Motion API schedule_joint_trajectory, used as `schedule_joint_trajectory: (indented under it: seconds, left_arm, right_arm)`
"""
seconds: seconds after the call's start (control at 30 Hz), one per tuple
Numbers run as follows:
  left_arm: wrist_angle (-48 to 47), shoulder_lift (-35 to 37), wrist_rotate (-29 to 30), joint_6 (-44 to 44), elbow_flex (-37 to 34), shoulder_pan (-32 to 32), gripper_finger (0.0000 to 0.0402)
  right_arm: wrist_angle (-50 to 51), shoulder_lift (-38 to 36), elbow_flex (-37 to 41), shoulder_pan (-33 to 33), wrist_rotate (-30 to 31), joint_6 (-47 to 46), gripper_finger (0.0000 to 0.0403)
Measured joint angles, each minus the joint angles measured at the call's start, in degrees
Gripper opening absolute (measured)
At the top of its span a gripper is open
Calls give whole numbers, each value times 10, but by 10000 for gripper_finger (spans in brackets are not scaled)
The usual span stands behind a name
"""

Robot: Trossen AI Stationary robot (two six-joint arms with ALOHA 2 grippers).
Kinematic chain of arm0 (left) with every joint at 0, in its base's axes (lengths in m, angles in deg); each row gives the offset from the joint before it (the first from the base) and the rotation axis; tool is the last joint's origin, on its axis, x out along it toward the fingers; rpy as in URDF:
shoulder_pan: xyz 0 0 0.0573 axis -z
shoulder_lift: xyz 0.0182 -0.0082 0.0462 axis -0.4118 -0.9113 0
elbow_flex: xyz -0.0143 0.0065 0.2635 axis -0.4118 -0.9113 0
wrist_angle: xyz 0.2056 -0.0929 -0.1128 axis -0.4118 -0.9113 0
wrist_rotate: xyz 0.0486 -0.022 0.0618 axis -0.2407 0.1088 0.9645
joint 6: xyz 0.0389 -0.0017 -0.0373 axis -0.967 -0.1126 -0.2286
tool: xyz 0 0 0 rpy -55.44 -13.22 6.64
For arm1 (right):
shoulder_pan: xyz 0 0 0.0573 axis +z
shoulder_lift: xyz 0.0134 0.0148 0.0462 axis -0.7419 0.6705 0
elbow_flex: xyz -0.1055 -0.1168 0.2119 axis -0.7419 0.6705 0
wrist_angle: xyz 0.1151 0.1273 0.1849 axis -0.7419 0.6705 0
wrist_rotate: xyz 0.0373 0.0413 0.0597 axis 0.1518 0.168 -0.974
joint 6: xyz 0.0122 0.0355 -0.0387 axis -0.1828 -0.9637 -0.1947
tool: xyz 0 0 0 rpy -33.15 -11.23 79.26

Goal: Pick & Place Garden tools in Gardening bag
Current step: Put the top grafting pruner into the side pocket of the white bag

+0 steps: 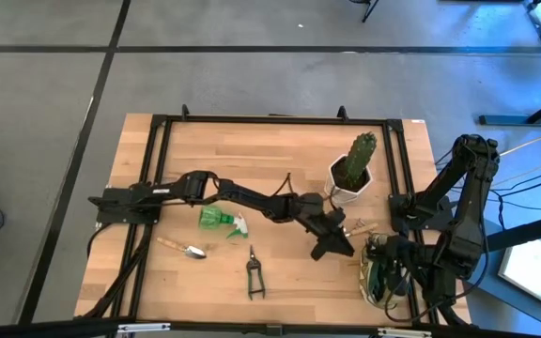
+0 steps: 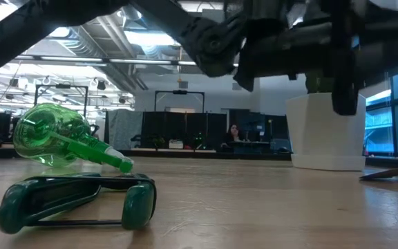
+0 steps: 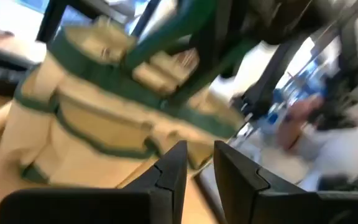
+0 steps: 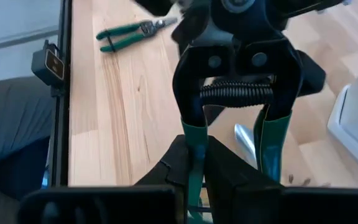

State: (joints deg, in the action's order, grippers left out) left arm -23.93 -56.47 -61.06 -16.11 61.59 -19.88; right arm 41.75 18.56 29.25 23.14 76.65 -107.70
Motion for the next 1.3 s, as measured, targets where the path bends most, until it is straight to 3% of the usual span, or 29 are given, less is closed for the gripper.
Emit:
schedule_joint_trajectory:
  seconds: [0.13, 0.33, 0.57, 0.63, 0.8, 1.3]
  left_arm:
    - [-54, -1, 55, -67, 22, 6, 75]
    - [-78, 0, 77, -106, 26, 5, 75]
    - [-105, -9, 145, -293, 27, 23, 75]
    - [-102, -16, 169, -311, 27, 28, 75]
    - [-92, -22, 178, -267, 27, 21, 75]
    - [-95, -23, 203, -583, 27, 42, 75]
  right_arm:
    - [-1, 0, 0, 2, -16, -6, 28]
    - [0, 0, 0, 14, -27, -27, 28]
    - [1, 0, -16, 19, -12, -20, 28]
    - [0, 0, -28, 19, 0, -3, 28]
    - [4, 0, -61, 19, 26, 39, 28]
    - [40, 2, -64, 23, 3, -20, 28]
